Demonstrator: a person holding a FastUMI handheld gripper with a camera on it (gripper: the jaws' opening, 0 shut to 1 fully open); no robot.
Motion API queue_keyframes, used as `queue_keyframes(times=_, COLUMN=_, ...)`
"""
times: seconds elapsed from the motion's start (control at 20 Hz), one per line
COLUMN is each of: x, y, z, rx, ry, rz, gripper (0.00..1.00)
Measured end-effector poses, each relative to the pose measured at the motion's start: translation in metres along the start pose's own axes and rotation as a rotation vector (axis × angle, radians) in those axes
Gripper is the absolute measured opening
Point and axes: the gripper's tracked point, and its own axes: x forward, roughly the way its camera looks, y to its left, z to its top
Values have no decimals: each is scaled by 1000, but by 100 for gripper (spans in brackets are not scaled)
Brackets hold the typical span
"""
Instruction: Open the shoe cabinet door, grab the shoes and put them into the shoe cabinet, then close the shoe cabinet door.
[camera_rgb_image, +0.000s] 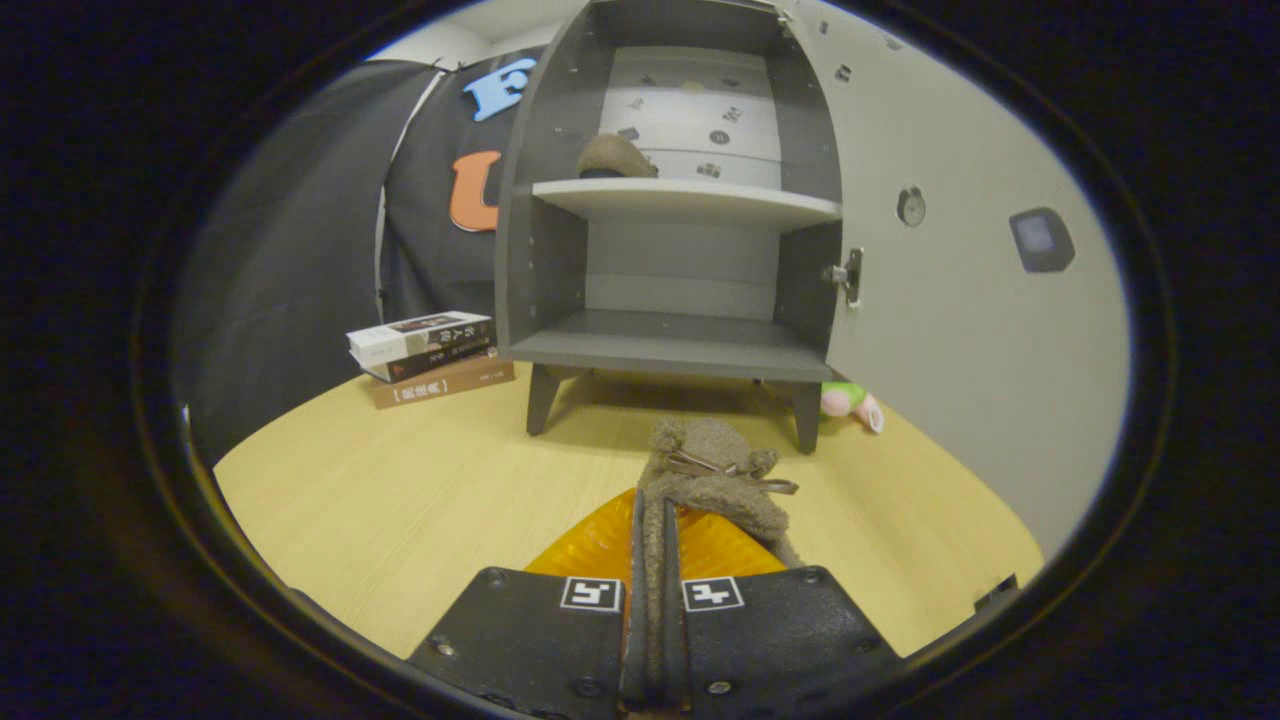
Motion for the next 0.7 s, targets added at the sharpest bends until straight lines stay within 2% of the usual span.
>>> queue_keyframes(times=0.35, x=-58, y=-2, z=117, rx=-62, ry=-123, rz=38, gripper=9)
queue_keyframes(times=0.55, x=-82, y=-17, z=193, rx=-111, ry=-191, rz=22, gripper=9)
queue_keyframes(times=0.7, x=-87, y=-28, z=237, rx=-112, ry=-187, rz=10, gripper=9)
